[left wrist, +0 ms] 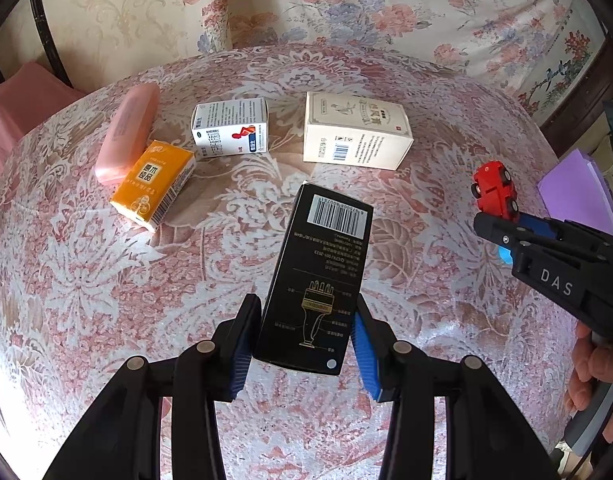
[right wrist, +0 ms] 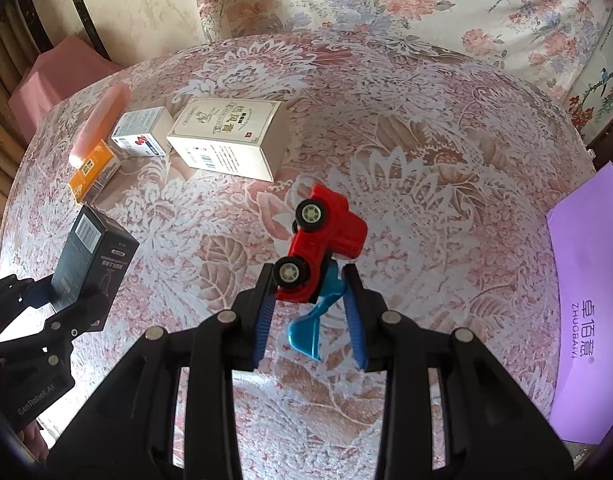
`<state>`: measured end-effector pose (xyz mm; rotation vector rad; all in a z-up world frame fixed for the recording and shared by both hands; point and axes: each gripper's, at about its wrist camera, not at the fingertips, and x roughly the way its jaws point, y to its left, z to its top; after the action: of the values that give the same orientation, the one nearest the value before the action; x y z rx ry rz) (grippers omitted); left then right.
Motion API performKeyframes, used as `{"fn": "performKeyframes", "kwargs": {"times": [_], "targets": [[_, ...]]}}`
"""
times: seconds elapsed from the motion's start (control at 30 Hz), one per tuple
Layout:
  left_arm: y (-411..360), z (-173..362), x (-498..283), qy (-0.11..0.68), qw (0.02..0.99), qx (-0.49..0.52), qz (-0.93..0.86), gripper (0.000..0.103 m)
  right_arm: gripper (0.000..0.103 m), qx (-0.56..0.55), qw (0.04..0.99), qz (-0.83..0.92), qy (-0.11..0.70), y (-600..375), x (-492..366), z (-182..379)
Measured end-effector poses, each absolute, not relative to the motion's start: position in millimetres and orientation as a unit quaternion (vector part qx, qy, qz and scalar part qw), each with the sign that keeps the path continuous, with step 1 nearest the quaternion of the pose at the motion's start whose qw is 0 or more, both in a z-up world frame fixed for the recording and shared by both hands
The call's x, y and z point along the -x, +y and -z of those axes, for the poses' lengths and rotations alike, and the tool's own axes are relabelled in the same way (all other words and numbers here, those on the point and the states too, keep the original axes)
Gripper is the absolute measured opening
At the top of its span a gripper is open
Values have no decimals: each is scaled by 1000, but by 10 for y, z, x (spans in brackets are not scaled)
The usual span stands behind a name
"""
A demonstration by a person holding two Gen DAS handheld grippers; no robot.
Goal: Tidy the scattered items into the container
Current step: 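Lift the black box and toy car and carry them over the purple box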
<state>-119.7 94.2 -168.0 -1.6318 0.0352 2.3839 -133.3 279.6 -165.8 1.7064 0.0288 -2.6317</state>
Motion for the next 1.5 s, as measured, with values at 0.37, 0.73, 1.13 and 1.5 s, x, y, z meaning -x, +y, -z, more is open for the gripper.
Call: {"fn": "performKeyframes", "kwargs": {"times": [0.37, 0.73, 1.13, 1.5], "targets": [[1051, 1616, 1181, 19, 127, 555, -822, 45, 36, -538, 0, 843, 2, 2910, 1288, 1590], [1205, 1544, 1172, 24, 130, 550, -825, 45, 36, -535, -2, 845, 0, 3067, 1239, 1529], [1420, 1426, 1117, 30, 137, 540, -830, 45, 36, -528, -12, 849, -17, 3315, 1121, 1423], [1727, 1337, 1042, 37, 151, 534, -831, 45, 36, -524, -23, 851, -26, 3604, 1001, 1349]]}}
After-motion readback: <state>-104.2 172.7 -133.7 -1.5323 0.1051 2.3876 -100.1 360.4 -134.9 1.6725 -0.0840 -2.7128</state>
